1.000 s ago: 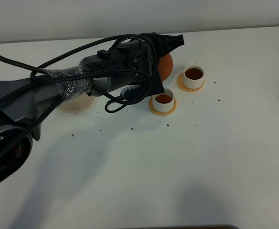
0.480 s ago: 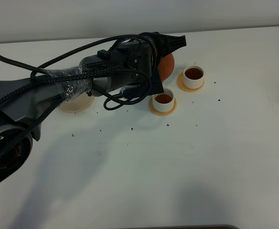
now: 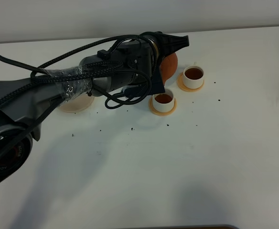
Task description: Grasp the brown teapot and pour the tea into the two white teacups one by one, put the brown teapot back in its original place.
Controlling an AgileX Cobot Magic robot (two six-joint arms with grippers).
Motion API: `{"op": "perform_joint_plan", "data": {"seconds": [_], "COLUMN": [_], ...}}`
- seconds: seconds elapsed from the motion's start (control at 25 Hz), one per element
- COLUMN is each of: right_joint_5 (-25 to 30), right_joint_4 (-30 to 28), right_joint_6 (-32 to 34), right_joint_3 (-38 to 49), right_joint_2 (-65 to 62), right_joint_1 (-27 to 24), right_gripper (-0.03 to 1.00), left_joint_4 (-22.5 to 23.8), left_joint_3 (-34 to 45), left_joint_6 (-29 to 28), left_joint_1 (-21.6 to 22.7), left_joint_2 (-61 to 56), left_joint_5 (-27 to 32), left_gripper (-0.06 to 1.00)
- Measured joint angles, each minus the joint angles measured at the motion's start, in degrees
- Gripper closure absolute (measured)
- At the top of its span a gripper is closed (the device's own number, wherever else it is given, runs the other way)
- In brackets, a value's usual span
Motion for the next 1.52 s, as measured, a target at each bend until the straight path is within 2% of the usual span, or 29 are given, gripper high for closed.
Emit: {"op": "perform_joint_plan", "data": {"seconds": [0.8,1.52], "right_joint_5": [0.0,0.0], "right_joint_4": [0.0,0.0], "right_joint_6": [0.0,0.0], "right_joint_3": [0.0,0.0], "right_joint_2": [0.0,0.0], "right_joint_1": [0.0,0.0], "right_gripper": [0.73,0.73], "left_joint_4": [2.23,4.42], "left_joint_3": [0.0,0.0], "left_joint_6": [0.13,0.17], "left_joint_1": [0.0,0.0], "left_joint_2": [0.0,0.0], "left_joint_5": [-3.56,-4.41], "left_gripper": [0.83,0.83]}}
